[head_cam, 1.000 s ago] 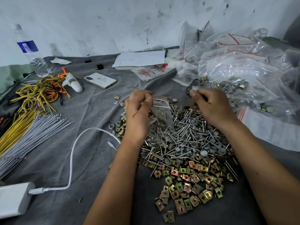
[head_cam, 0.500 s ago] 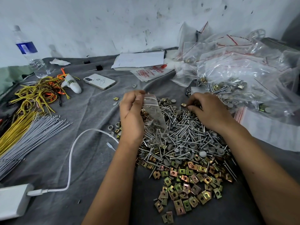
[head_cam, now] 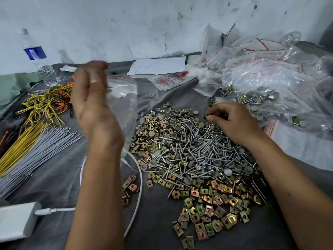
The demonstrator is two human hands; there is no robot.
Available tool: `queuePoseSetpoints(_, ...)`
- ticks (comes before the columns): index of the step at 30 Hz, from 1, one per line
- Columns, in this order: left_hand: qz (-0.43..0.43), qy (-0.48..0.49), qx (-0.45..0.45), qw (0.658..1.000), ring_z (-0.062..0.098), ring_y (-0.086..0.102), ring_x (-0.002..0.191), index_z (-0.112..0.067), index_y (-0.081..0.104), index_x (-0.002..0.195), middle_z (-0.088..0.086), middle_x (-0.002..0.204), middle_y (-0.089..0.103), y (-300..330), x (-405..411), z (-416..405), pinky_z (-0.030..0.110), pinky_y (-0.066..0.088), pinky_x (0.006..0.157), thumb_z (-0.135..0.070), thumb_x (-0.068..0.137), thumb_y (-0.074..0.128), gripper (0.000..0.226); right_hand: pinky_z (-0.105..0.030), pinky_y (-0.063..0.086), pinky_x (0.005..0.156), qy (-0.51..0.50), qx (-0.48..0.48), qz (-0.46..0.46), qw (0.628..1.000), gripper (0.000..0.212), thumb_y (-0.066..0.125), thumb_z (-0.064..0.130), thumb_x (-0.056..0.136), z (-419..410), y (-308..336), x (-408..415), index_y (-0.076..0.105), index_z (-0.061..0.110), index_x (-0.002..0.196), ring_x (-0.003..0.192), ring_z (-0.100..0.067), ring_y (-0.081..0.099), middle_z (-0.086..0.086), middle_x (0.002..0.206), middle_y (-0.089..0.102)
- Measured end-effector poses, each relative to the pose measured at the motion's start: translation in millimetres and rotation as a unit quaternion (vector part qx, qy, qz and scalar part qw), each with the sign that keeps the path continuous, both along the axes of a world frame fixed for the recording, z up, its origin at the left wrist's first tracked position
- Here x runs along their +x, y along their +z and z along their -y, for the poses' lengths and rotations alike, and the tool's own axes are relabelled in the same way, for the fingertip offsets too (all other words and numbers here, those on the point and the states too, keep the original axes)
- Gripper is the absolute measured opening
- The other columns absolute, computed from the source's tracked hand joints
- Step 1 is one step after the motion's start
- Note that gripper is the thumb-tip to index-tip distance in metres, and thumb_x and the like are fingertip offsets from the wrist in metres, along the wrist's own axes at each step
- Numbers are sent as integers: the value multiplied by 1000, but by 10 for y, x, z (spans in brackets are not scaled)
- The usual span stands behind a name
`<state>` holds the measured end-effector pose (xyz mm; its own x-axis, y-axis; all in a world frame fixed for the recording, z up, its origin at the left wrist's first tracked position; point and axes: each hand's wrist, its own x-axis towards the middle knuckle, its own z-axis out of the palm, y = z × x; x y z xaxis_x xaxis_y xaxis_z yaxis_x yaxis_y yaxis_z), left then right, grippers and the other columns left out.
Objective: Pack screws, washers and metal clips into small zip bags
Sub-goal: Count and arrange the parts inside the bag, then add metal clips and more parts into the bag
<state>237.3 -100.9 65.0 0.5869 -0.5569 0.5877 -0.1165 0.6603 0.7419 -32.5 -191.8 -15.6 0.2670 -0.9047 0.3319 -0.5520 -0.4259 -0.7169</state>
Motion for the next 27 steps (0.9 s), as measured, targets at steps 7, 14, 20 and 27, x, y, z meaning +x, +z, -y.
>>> queuePoseSetpoints(7, 376, -34, 225, 898, 21, 37, 113, -15, 58, 85, 1, 113, 54, -490, -397, 39, 45, 34, 103, -27, 101, 43, 26, -11, 51, 75, 52, 27, 17, 998, 8, 71, 14, 95, -93, 67, 54, 73, 15, 102, 83, 3, 72, 8, 88, 78)
queuePoseSetpoints(14, 250, -5, 199, 948, 24, 49, 109, -27, 56, 79, 5, 105, 61, -658, -330, 70, 41, 36, 99, -24, 100, 47, 24, -9, 48, 65, 58, -34, -65, 996, 30, 84, 24, 82, -156, 88, 129, 76, 21, 110, 75, -2, 63, 11, 82, 69)
queuePoseSetpoints(20, -135, 4, 106, 985, 23, 51, 91, -6, 62, 92, 13, 97, 60, -578, -109, 65, 37, 38, 84, -14, 105, 44, 23, -31, 46, 82, 103, -111, -148, 977, 18, 82, 28, 81, -299, 130, 352, 76, 28, 98, 86, -4, 56, 20, 89, 60)
queuePoseSetpoints(27, -247, 6, 33, 968, 18, 50, 84, -10, 55, 80, 8, 87, 55, -515, 43, 99, 37, 35, 89, -3, 107, 38, 33, -26, 40, 90, 174, -112, -224, 952, 24, 74, 35, 91, -401, 147, 838, 73, 27, 114, 104, -8, 52, 8, 106, 65)
